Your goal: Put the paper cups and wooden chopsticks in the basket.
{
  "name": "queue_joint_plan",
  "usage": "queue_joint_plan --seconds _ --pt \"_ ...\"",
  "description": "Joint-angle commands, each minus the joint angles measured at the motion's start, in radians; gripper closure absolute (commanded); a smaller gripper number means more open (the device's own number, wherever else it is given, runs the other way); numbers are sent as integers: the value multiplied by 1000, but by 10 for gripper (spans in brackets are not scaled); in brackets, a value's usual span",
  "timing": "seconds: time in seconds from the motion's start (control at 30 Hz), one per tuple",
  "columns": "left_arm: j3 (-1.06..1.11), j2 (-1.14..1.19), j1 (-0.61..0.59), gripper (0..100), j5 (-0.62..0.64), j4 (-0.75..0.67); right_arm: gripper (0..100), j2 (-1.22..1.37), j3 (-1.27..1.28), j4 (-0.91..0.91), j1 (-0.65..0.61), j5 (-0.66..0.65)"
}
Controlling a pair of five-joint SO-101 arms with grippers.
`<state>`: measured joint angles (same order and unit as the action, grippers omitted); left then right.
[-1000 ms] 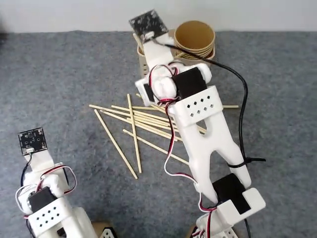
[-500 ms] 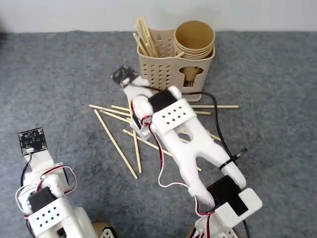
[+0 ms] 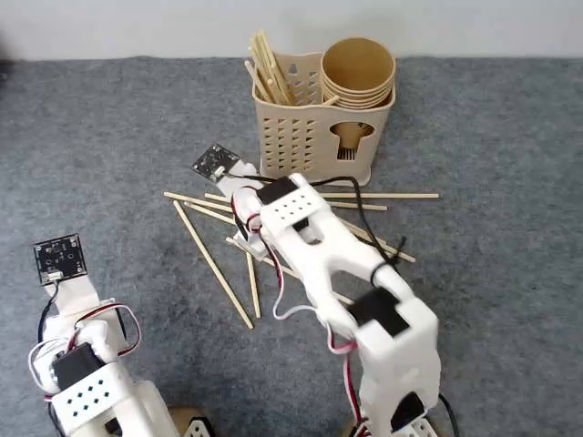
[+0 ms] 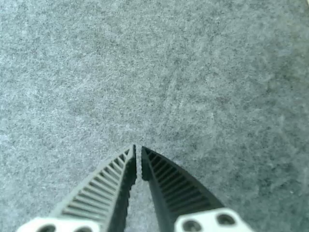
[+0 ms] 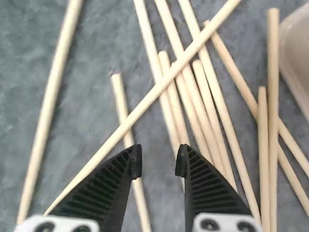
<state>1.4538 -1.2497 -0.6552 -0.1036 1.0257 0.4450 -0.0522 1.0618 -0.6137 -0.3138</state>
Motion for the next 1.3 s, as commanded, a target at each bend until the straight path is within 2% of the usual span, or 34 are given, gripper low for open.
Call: queue_joint_plan --seconds 0.0,0.2,0.33,0.4,0.63,0.8,1.0,1.27 --pt "-7 -20 6 986 -6 -17 873 88 -146 -15 36 -12" --pt "-7 -20 6 986 -6 -17 887 206 -215 35 48 -14" --pt "-7 -20 6 986 -6 -17 998 213 -236 87 47 -14" --pt "-7 -20 6 986 -6 -17 974 211 -241 99 50 -14" --pt "-7 -20 6 986 -6 -17 991 196 -242 130 54 -48" --pt "-7 -20 6 986 -6 -17 991 77 -244 131 74 -54" --pt "-7 -20 6 986 -6 -17 991 -90 -244 254 74 -54" --pt "-7 -20 6 986 -6 -17 991 -266 -241 308 85 -54"
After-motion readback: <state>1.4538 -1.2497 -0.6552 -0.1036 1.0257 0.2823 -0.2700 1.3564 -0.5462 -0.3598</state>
